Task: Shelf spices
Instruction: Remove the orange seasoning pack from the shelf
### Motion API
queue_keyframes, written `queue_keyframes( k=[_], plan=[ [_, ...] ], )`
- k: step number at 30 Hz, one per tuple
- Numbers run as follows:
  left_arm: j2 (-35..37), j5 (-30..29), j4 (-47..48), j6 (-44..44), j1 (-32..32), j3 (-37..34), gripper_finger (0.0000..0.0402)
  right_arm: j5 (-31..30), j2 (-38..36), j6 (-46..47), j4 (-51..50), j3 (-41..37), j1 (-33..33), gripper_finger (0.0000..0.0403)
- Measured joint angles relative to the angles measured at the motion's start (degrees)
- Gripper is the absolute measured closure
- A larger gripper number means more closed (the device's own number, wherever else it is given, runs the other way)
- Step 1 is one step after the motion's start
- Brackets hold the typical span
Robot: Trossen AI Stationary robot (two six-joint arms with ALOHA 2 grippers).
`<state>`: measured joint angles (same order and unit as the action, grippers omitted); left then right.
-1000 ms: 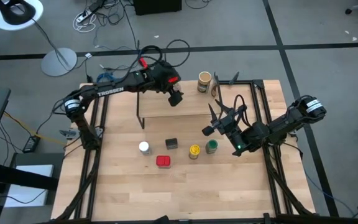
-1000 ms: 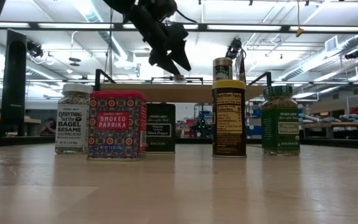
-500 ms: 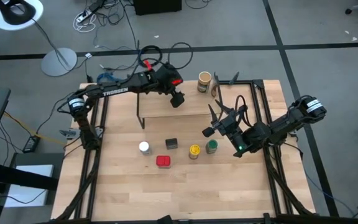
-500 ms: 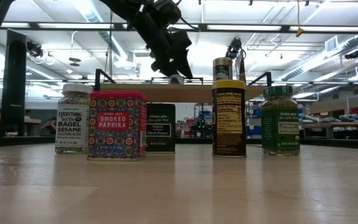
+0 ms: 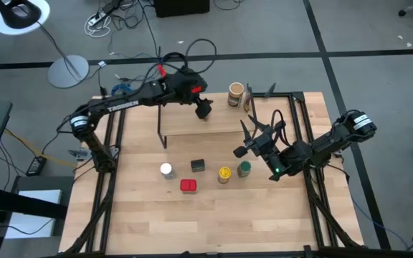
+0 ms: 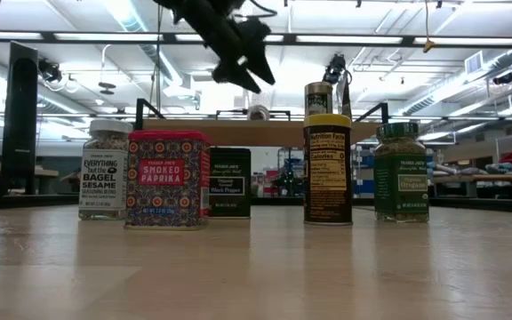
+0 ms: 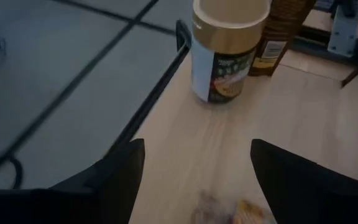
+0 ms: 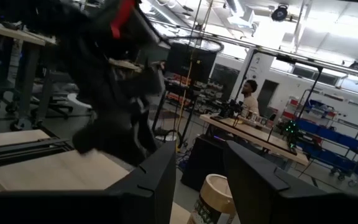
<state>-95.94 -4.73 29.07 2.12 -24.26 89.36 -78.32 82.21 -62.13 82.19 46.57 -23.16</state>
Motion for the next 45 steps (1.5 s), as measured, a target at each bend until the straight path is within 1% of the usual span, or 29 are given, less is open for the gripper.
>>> queue_keyframes(
  k=[3, 5, 9, 13, 16, 20, 22, 28, 30, 36, 39, 45],
  plan=[
    [0.17, -0.78, 6.79, 3.83, -0.05, 2.96, 0.0100, 0.04, -0.01, 0.00, 0.01, 0.00, 0.08, 0.0269],
    [0.05, -1.85, 8.84, 4.96, -0.10, 3.22, 0.0098, 0.11, -0.01, 0.00, 0.02, 0.00, 0.26, 0.0269],
    [-2.01, -1.92, 8.21, 8.10, -0.08, 3.22, 0.0092, 0.14, -0.01, 0.32, 0.02, 0.00, 0.57, 0.0269],
    [-6.42, -2.05, 6.85, 8.88, -0.05, 3.24, 0.0088, 0.39, -0.01, 0.46, 0.07, 0.00, 0.58, 0.0269],
    [-9.38, -2.07, 3.63, 9.21, 0.04, 3.47, 0.0087, 0.47, 0.01, 0.46, 0.02, 0.00, 0.57, 0.0269],
    [-11.12, 0.28, -0.60, 9.40, -0.01, 3.50, 0.0087, 0.26, 0.01, -0.26, 0.00, 0.14, 0.41, 0.0269],
    [-11.26, 1.59, -0.21, 9.28, 0.06, 3.25, 0.0087, 0.11, -0.02, -0.87, 0.10, 0.22, 0.28, 0.0269],
    [-11.37, 2.91, 1.12, 9.78, 0.22, 3.15, 0.0087, 0.07, 0.01, -1.09, -0.02, 0.22, 0.39, 0.0269],
    [-11.37, 2.58, 1.42, 8.61, 0.56, 3.15, 0.0088, 0.06, 0.01, -1.09, 0.02, 0.22, 0.50, 0.0269],
    [-10.20, 0.81, -1.46, 7.06, 1.05, 3.50, 0.0089, 0.04, 0.01, -1.09, -0.02, 0.22, 0.50, 0.0269],
    [-10.09, -0.07, -0.75, 5.56, 0.98, 5.08, 0.0089, 0.02, 0.01, -1.09, 0.00, 0.22, 0.50, 0.0269],
    [-8.89, 0.13, 2.57, 2.31, 1.16, 10.09, 0.0089, -0.05, 0.01, -1.28, 0.02, 0.22, 0.47, 0.0269]
  ],
)
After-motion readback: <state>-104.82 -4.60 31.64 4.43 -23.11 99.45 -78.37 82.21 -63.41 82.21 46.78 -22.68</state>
